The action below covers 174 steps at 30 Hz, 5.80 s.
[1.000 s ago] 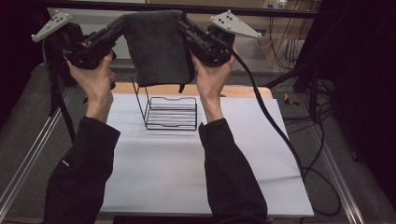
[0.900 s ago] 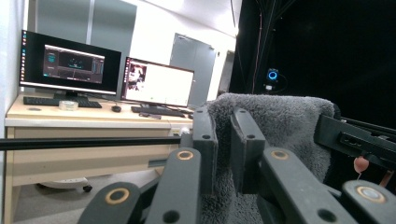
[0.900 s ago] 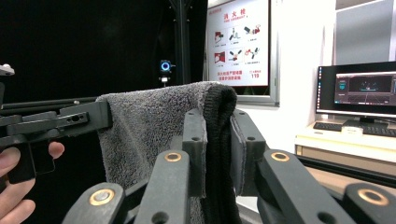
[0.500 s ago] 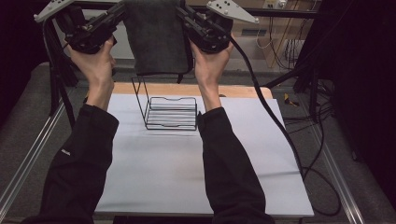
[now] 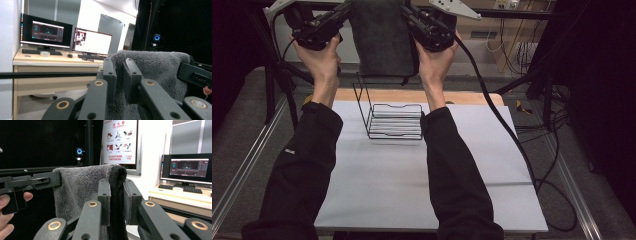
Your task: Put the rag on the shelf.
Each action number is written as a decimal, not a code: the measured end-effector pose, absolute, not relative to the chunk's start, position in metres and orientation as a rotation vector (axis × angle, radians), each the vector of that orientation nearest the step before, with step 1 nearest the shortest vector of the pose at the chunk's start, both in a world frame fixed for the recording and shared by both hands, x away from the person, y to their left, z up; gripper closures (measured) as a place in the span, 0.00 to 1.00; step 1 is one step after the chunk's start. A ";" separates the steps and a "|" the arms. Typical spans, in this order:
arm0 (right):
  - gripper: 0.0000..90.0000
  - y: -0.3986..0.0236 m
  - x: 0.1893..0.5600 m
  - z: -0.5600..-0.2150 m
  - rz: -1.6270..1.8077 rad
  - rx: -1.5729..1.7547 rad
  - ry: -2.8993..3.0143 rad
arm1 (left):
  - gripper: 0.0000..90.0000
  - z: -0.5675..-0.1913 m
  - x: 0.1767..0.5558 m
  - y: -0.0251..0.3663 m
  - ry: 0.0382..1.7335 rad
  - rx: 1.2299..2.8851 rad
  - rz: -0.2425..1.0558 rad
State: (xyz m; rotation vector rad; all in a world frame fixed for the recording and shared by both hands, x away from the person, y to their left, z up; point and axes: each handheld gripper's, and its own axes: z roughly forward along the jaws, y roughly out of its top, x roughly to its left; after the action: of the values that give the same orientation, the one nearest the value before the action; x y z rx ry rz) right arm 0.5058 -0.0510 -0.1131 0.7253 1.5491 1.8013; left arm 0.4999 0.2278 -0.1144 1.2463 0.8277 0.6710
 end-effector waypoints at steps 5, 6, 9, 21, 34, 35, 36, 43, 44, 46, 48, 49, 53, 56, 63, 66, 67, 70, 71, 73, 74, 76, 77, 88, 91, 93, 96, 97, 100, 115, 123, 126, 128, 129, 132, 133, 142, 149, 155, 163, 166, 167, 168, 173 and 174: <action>0.88 -0.049 0.512 -0.122 1.799 0.751 1.568 | 0.91 -0.122 0.507 0.229 0.837 1.274 0.673; 0.87 -0.049 0.513 -0.124 1.795 0.752 1.572 | 0.91 -0.123 0.508 0.229 0.839 1.284 0.676; 0.87 -0.049 0.514 -0.128 1.775 0.756 1.584 | 0.91 -0.126 0.508 0.228 0.835 1.296 0.689; 0.87 -0.054 0.516 -0.150 1.782 0.808 1.634 | 0.91 -0.150 0.504 0.231 0.848 1.343 0.638; 0.87 -0.052 0.511 -0.177 1.773 0.817 1.698 | 0.90 -0.174 0.494 0.241 0.856 1.393 0.601; 0.87 -0.052 0.511 -0.179 1.770 0.822 1.702 | 0.90 -0.176 0.493 0.241 0.853 1.394 0.599; 0.87 -0.052 0.510 -0.181 1.768 0.827 1.705 | 0.90 -0.177 0.492 0.241 0.853 1.400 0.603; 0.87 -0.054 0.507 -0.191 1.766 0.824 1.733 | 0.90 -0.187 0.487 0.242 0.851 1.424 0.592; 0.87 -0.054 0.506 -0.192 1.762 0.820 1.735 | 0.90 -0.188 0.487 0.242 0.849 1.430 0.593; 0.87 -0.055 0.505 -0.194 1.752 0.818 1.745 | 0.90 -0.190 0.486 0.242 0.850 1.436 0.594; 0.87 -0.056 0.504 -0.196 1.757 0.817 1.748 | 0.90 -0.191 0.485 0.242 0.848 1.439 0.589; 0.87 -0.056 0.504 -0.197 1.760 0.821 1.750 | 0.90 -0.192 0.484 0.243 0.849 1.441 0.587; 0.87 -0.056 0.504 -0.202 1.757 0.826 1.758 | 0.90 -0.195 0.482 0.242 0.850 1.458 0.589; 0.87 -0.058 0.504 -0.206 1.752 0.822 1.768 | 0.90 -0.198 0.480 0.242 0.845 1.468 0.582; 0.87 -0.059 0.500 -0.209 1.755 0.799 1.802 | 0.90 -0.203 0.474 0.245 0.836 1.482 0.563; 0.87 -0.060 0.498 -0.210 1.746 0.794 1.821 | 0.90 -0.204 0.471 0.245 0.836 1.498 0.561; 0.87 -0.061 0.497 -0.210 1.746 0.792 1.825 | 0.90 -0.205 0.471 0.245 0.835 1.503 0.560; 0.87 -0.062 0.495 -0.211 1.737 0.787 1.845 | 0.90 -0.207 0.468 0.246 0.828 1.517 0.559; 0.87 -0.062 0.494 -0.211 1.732 0.782 1.851 | 0.90 -0.208 0.467 0.245 0.830 1.518 0.558; 0.87 -0.063 0.493 -0.212 1.727 0.776 1.863 | 0.90 -0.210 0.465 0.245 0.828 1.526 0.559; 0.87 -0.063 0.492 -0.212 1.726 0.773 1.868 | 0.90 -0.211 0.464 0.245 0.827 1.535 0.563; 0.87 -0.063 0.490 -0.213 1.721 0.763 1.883 | 0.90 -0.213 0.463 0.246 0.831 1.546 0.552; 0.87 -0.063 0.489 -0.214 1.715 0.758 1.889 | 0.90 -0.214 0.463 0.246 0.836 1.555 0.547; 0.87 -0.066 0.482 -0.222 1.695 0.725 1.958 | 0.88 -0.223 0.455 0.248 0.834 1.623 0.517; 0.87 -0.067 0.482 -0.224 1.693 0.718 1.976 | 0.84 -0.221 0.451 0.249 0.846 1.655 0.525; 0.87 -0.068 0.481 -0.225 1.694 0.717 1.983 | 0.80 -0.216 0.449 0.249 0.854 1.679 0.529; 0.86 -0.069 0.481 -0.226 1.695 0.716 1.987 | 0.77 -0.206 0.445 0.253 0.867 1.682 0.539; 0.86 -0.069 0.480 -0.227 1.691 0.716 1.990 | 0.77 -0.202 0.444 0.254 0.866 1.670 0.539; 0.86 -0.068 0.479 -0.227 1.681 0.709 1.993 | 0.78 -0.193 0.441 0.258 0.877 1.639 0.550; 0.84 -0.067 0.474 -0.231 1.637 0.670 2.013 | 0.99 -0.197 0.460 0.233 0.924 1.754 0.480; 0.68 -0.068 0.473 -0.230 1.648 0.688 2.046 | 1.00 -0.208 0.456 0.233 0.922 1.798 0.452; 0.62 -0.070 0.474 -0.228 1.652 0.695 2.062 | 1.00 -0.213 0.455 0.232 0.914 1.816 0.447; 0.59 -0.070 0.473 -0.228 1.653 0.697 2.070 | 1.00 -0.216 0.454 0.232 0.910 1.830 0.450; 0.56 -0.070 0.473 -0.228 1.655 0.696 2.073 | 1.00 -0.218 0.453 0.231 0.907 1.837 0.451; 0.49 -0.070 0.473 -0.228 1.656 0.690 2.084 | 1.00 -0.221 0.454 0.231 0.907 1.858 0.446; 0.46 -0.070 0.472 -0.228 1.652 0.690 2.081 | 1.00 -0.223 0.453 0.230 0.907 1.866 0.451; 0.42 -0.071 0.469 -0.225 1.701 0.699 2.071 | 1.00 -0.241 0.455 0.226 0.919 1.908 0.453; 0.92 -0.062 0.473 -0.239 1.559 0.728 2.179 | 1.00 -0.256 0.459 0.225 0.935 1.909 0.450; 0.99 -0.067 0.484 -0.261 1.563 0.817 2.198 | 1.00 -0.266 0.462 0.223 0.943 1.898 0.452; 0.96 -0.070 0.491 -0.280 1.566 0.847 2.200 | 0.99 -0.274 0.468 0.218 0.956 1.891 0.456; 0.91 -0.070 0.491 -0.281 1.570 0.841 2.195 | 0.99 -0.273 0.468 0.219 0.956 1.891 0.452; 0.89 -0.070 0.490 -0.280 1.577 0.838 2.191 | 0.98 -0.273 0.467 0.220 0.953 1.891 0.455; 0.87 -0.071 0.489 -0.279 1.583 0.832 2.188 | 0.97 -0.272 0.466 0.221 0.951 1.890 0.453; 0.71 -0.077 0.480 -0.270 1.632 0.816 2.181 | 0.84 -0.265 0.458 0.228 0.940 1.876 0.435; 0.67 -0.080 0.478 -0.267 1.634 0.815 2.172 | 0.81 -0.264 0.457 0.230 0.936 1.876 0.438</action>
State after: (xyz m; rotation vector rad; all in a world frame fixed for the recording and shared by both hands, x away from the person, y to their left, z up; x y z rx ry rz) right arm 0.4777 -0.0797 -0.2670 0.8148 2.1724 1.6343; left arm 0.4566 0.2299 -0.2636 1.8762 0.9356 0.4378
